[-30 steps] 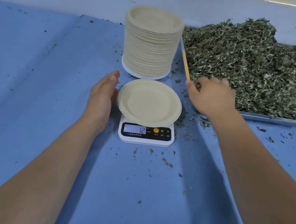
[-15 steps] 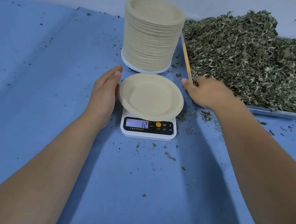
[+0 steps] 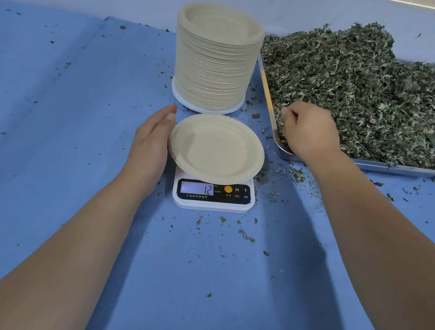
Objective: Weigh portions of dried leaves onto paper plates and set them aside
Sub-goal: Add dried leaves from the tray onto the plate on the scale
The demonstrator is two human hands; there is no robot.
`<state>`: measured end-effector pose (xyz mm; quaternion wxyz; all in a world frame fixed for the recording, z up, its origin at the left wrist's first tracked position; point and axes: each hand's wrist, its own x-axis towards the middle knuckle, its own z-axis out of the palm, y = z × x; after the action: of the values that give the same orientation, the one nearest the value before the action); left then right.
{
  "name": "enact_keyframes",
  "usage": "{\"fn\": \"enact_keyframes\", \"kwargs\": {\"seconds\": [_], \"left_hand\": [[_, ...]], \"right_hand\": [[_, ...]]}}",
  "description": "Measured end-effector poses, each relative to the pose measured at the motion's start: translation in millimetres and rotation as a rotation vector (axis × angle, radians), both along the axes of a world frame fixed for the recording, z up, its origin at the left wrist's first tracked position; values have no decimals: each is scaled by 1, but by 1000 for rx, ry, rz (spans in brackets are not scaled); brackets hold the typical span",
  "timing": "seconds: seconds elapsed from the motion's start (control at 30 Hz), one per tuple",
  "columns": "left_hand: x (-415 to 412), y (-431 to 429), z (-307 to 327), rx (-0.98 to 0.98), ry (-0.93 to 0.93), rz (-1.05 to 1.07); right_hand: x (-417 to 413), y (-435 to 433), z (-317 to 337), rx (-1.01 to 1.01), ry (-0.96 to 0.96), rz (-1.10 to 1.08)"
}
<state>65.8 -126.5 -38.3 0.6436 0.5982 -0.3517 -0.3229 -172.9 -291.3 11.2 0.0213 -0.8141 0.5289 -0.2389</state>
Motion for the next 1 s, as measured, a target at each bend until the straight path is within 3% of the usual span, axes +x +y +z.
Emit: {"fn": "enact_keyframes", "kwargs": {"seconds": [0.37, 0.63, 0.7, 0.87, 1.0], "left_hand": [[0, 0, 0, 15, 24, -23], [-1, 2, 1, 41, 5, -31], [-1, 2, 3, 37, 13, -28], [-2, 4, 3, 23, 56, -15], [-2, 4, 3, 19, 61, -11]], "right_hand": [[5, 7, 15, -104, -97, 17], [63, 63, 44, -227, -250, 346], [77, 80, 35, -178, -203, 445], [88, 92, 9, -66, 157, 505], [78, 85, 21, -116, 94, 446]]}}
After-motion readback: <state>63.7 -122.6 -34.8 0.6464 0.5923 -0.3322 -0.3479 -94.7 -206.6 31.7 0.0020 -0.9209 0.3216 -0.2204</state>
